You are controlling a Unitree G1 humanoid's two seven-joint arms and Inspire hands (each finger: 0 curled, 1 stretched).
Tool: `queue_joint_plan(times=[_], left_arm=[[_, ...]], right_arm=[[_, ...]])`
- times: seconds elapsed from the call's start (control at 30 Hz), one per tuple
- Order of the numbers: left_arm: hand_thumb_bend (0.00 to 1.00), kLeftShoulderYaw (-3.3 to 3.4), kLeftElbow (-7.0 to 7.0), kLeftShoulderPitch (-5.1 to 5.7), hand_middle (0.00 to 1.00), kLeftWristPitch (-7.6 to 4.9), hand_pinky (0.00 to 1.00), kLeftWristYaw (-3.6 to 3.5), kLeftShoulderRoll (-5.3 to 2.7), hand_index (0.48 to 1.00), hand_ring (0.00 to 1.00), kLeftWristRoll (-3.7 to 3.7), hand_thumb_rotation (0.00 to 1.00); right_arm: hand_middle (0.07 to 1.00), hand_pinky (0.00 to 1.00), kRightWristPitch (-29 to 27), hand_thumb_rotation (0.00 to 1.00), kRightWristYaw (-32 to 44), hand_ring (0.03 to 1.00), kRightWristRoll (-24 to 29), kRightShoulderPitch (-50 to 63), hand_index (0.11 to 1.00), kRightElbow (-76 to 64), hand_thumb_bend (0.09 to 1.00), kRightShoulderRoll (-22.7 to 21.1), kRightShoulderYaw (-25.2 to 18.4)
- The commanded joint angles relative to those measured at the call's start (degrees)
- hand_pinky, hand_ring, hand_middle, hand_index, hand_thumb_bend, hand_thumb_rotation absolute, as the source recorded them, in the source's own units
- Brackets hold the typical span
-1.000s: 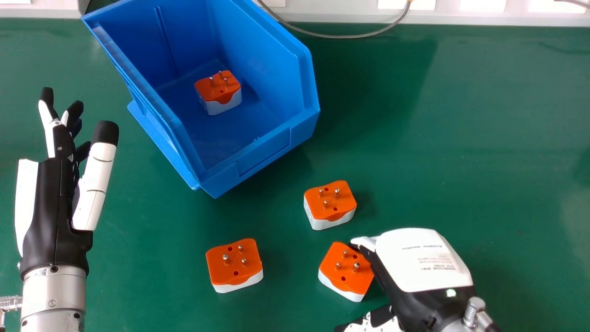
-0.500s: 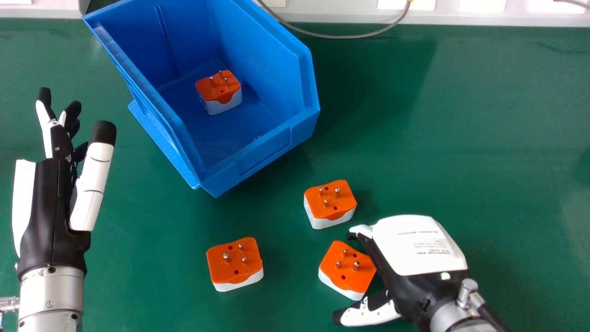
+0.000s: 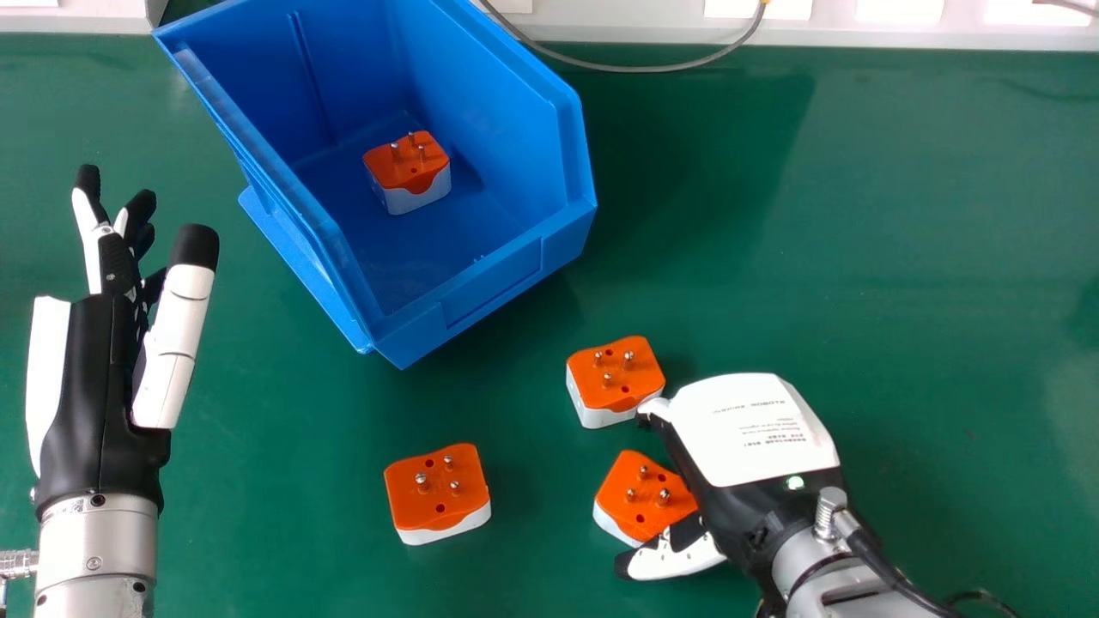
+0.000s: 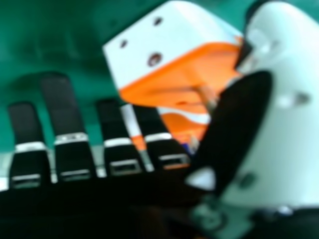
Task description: Pick all objects and put in blue box
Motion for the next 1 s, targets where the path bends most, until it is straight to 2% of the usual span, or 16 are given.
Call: queue_joint_plan(times=[0.0,0.13,0.23,0.37,0.4,0.47,0.5,0.6,0.67,0.8,0.97], left_arm=[[0.76,0.05,-1.54,-0.47,0.97,-0.26,0.89,0.38,0.43,0.965,0.97,0.38,1.0],[0.75,0.06,-1.74,-0.39,0.97,-0.23,0.89,0.36,0.38,0.965,0.97,0.47,1.0],[0.75,0.13,-1.59,-0.61,0.97,-0.14,0.89,0.29,0.49,0.965,0.97,0.44,1.0],[0.75,0.27,-1.25,-0.95,0.97,-0.04,0.89,0.26,0.68,0.965,0.97,0.37,1.0],[0.75,0.27,-1.14,-1.01,0.97,-0.09,0.89,0.29,0.72,0.965,0.97,0.42,1.0],[0.75,0.29,-1.15,-1.04,0.97,-0.05,0.89,0.32,0.73,0.965,0.97,0.52,1.0],[0.75,0.33,-1.17,-1.05,0.97,-0.01,0.89,0.3,0.75,0.965,0.97,0.52,1.0],[0.76,0.36,-1.37,-1.04,0.97,0.1,0.89,0.31,0.74,0.965,0.97,0.56,1.0],[0.76,0.38,-1.36,-1.13,0.97,0.18,0.89,0.33,0.77,0.965,0.97,0.6,1.0],[0.75,0.53,-0.94,-1.37,0.97,0.16,0.89,0.24,0.93,0.965,0.96,0.48,1.0],[0.74,0.74,-0.98,-1.26,0.97,0.17,0.89,0.16,1.14,0.965,0.96,0.33,1.0]], right_arm=[[0.797,0.64,0.7,0.47,2.4,0.738,-0.4,0.3,0.784,1.6,0.566,-0.6,0.4],[0.797,0.64,1.3,0.46,3.5,0.739,-0.7,0.1,0.785,1.6,0.561,-0.6,0.7],[0.776,0.64,1.3,0.39,3.6,0.729,-0.9,-0.2,0.773,1.9,0.538,-0.9,1.1],[0.762,0.64,0.9,0.37,1.8,0.722,0.1,-0.5,0.762,2.5,0.529,-1.0,0.9],[0.746,0.63,0.6,0.33,0.0,0.711,1.3,-0.6,0.741,3.0,0.523,-0.9,0.5],[0.746,0.63,0.1,0.33,-2.6,0.711,3.1,-0.7,0.741,3.7,0.523,-0.7,-0.4],[0.716,0.61,-0.1,0.29,-3.4,0.685,3.7,-0.8,0.69,3.9,0.518,-0.7,-0.6],[0.595,0.42,1.7,0.12,-3.0,0.526,3.7,-0.5,0.57,3.6,0.513,0.0,-0.6],[0.534,0.33,3.2,0.05,-2.3,0.451,3.2,-0.1,0.548,3.4,0.507,0.6,-0.6],[0.524,0.32,2.7,0.02,-3.7,0.422,5.6,1.4,0.551,2.2,0.502,0.0,-1.0],[0.526,0.36,0.9,0.01,-5.1,0.42,8.3,1.0,0.532,2.2,0.503,-1.5,-1.3]])
